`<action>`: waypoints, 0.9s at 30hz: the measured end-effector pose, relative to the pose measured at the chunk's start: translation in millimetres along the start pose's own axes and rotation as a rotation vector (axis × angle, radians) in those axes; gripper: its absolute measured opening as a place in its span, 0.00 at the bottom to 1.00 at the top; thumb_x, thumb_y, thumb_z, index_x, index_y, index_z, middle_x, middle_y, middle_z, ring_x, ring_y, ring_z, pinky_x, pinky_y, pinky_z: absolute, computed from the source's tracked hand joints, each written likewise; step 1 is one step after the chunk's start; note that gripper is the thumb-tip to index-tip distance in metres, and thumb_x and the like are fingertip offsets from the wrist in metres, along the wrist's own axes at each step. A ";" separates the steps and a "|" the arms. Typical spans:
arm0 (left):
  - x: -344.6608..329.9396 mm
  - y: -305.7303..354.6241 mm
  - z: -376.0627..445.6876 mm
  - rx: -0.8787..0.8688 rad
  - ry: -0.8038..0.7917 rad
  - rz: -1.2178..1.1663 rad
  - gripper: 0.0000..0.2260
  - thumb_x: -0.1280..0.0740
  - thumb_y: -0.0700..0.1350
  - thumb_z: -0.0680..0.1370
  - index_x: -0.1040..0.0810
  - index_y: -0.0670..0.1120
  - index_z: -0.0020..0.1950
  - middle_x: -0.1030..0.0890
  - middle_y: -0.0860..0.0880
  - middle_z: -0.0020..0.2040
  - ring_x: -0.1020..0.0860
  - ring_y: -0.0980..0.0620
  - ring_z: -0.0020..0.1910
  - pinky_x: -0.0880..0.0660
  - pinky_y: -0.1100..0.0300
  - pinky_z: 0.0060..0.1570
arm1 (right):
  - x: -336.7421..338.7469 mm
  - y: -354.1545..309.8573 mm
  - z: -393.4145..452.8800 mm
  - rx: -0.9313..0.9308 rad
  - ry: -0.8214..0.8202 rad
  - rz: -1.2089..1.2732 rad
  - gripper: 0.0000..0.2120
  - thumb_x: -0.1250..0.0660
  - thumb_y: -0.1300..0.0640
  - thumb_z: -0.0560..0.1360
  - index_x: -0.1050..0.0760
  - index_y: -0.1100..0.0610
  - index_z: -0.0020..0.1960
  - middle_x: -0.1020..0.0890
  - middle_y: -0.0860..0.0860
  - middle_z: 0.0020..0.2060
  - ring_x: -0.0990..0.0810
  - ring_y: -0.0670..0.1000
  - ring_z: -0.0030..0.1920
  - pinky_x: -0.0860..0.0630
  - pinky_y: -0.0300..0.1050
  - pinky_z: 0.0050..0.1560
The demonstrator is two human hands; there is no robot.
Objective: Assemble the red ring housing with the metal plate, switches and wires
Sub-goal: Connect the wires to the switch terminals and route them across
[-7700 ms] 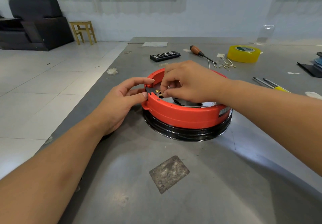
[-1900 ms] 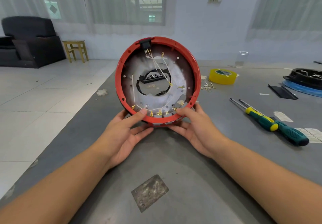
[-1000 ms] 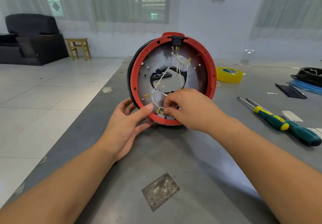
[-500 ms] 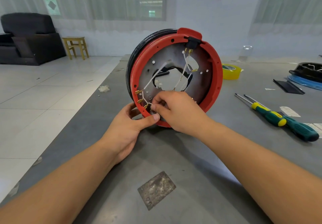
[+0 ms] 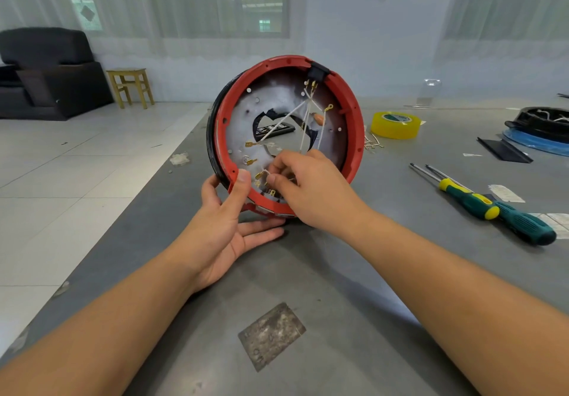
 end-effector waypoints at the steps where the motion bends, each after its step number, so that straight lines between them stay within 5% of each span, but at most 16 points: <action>1: 0.6 -0.6 0.6 -0.005 -0.004 -0.002 0.39 0.21 0.54 0.73 0.42 0.71 0.74 0.14 0.38 0.58 0.15 0.28 0.55 0.15 0.41 0.50 | -0.9 -0.8 -0.2 0.003 0.003 0.005 0.05 0.34 0.51 0.81 0.21 0.51 0.53 0.16 0.47 0.44 0.26 0.53 0.55 0.26 0.56 0.56; 4: 1.8 -1.3 1.6 -0.039 -0.015 0.026 0.54 0.19 0.38 0.70 0.49 0.73 0.78 0.14 0.39 0.60 0.15 0.31 0.57 0.16 0.42 0.51 | -0.7 -0.6 1.5 0.005 0.006 0.023 0.05 0.33 0.52 0.81 0.20 0.51 0.53 0.16 0.47 0.44 0.26 0.53 0.54 0.26 0.56 0.56; 7: 0.6 0.2 1.7 -0.096 -0.018 0.067 0.55 0.18 0.32 0.67 0.43 0.76 0.75 0.15 0.40 0.63 0.15 0.34 0.59 0.16 0.42 0.52 | -2.8 -0.6 2.8 0.001 -0.005 0.042 0.04 0.32 0.51 0.80 0.21 0.50 0.52 0.16 0.47 0.44 0.26 0.51 0.54 0.26 0.54 0.56; 15: 10.9 -2.5 7.8 -0.102 0.068 0.039 0.54 0.17 0.32 0.63 0.39 0.69 0.75 0.18 0.41 0.65 0.14 0.38 0.58 0.15 0.44 0.50 | 6.1 1.6 4.3 -0.024 -0.001 0.060 0.03 0.31 0.52 0.79 0.19 0.50 0.49 0.15 0.44 0.41 0.19 0.47 0.46 0.21 0.51 0.51; 21: 16.7 -3.6 11.7 -0.082 0.091 -0.001 0.45 0.18 0.33 0.64 0.34 0.60 0.73 0.14 0.41 0.58 0.14 0.33 0.54 0.15 0.41 0.49 | 28.3 13.7 6.4 -0.051 0.011 -0.185 0.06 0.34 0.48 0.80 0.18 0.47 0.50 0.19 0.45 0.37 0.20 0.52 0.43 0.22 0.51 0.45; 27: 15.0 -1.2 8.5 -0.081 0.098 -0.006 0.46 0.18 0.34 0.64 0.34 0.60 0.74 0.17 0.39 0.63 0.14 0.34 0.54 0.15 0.42 0.49 | 34.5 9.1 4.2 -0.053 -0.011 -0.378 0.08 0.36 0.45 0.81 0.18 0.40 0.53 0.17 0.42 0.41 0.20 0.51 0.46 0.37 0.43 0.33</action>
Point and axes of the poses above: each hand's wrist, its own z-axis towards the middle knuckle, its own x-axis out of the back of the hand, y = z × x, the point moved 7 cm from there along z, towards the middle knuckle
